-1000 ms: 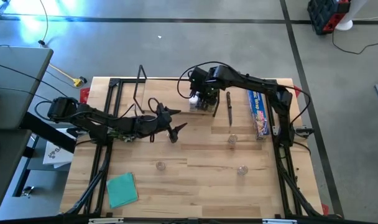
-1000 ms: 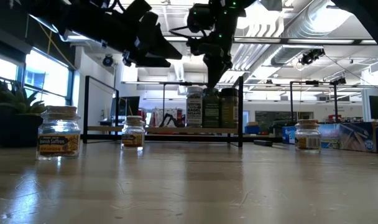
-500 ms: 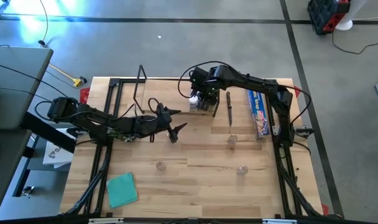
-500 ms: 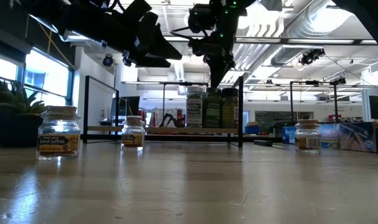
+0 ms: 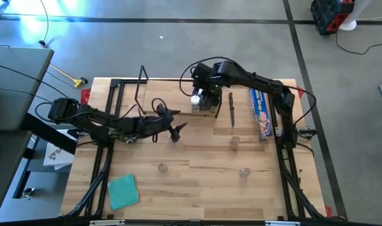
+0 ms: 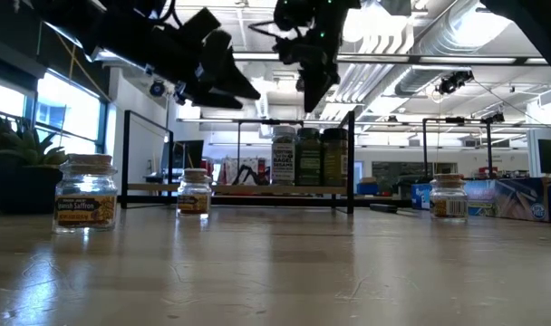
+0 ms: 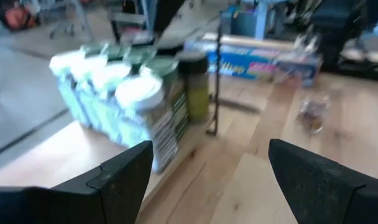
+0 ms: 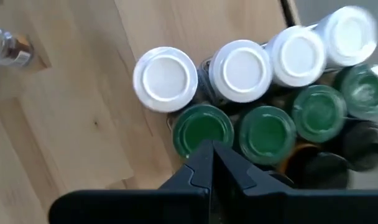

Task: Shelf spices
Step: Adjust the seasoning bottles on the shelf

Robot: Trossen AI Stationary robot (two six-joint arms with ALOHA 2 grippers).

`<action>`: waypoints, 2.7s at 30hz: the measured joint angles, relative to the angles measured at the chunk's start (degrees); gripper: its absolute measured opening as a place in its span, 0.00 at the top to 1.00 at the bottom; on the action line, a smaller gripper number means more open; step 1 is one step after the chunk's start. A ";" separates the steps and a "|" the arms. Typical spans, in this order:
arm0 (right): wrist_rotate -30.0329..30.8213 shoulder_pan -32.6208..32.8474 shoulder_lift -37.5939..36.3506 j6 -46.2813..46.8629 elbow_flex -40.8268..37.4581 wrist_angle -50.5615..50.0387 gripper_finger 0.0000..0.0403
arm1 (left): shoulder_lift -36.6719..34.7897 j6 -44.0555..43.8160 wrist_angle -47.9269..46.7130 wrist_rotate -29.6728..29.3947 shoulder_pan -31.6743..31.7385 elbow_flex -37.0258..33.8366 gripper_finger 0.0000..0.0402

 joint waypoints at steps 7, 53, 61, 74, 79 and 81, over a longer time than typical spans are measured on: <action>6.60 4.08 -6.81 -1.34 0.94 -7.83 1.00 | -0.02 -5.93 -8.58 2.99 4.58 0.00 0.26; -5.84 -12.31 -37.76 25.51 -82.14 83.57 1.00 | -0.02 -2.27 -8.20 17.18 16.18 0.00 0.44; 2.78 -13.44 -39.98 28.96 -82.07 80.73 1.00 | -0.02 -2.27 -8.28 17.17 16.15 0.00 0.44; -1.94 -15.98 -31.93 31.24 -82.05 95.31 1.00 | -0.02 -2.60 -8.02 17.16 16.17 0.00 0.44; -2.12 -15.96 -31.75 31.20 -82.05 95.00 1.00 | -0.02 -2.78 -8.00 17.16 16.15 0.00 0.44; -2.14 -15.98 -31.75 31.23 -82.05 94.84 1.00 | -0.02 -2.78 -8.02 17.14 16.18 0.00 0.44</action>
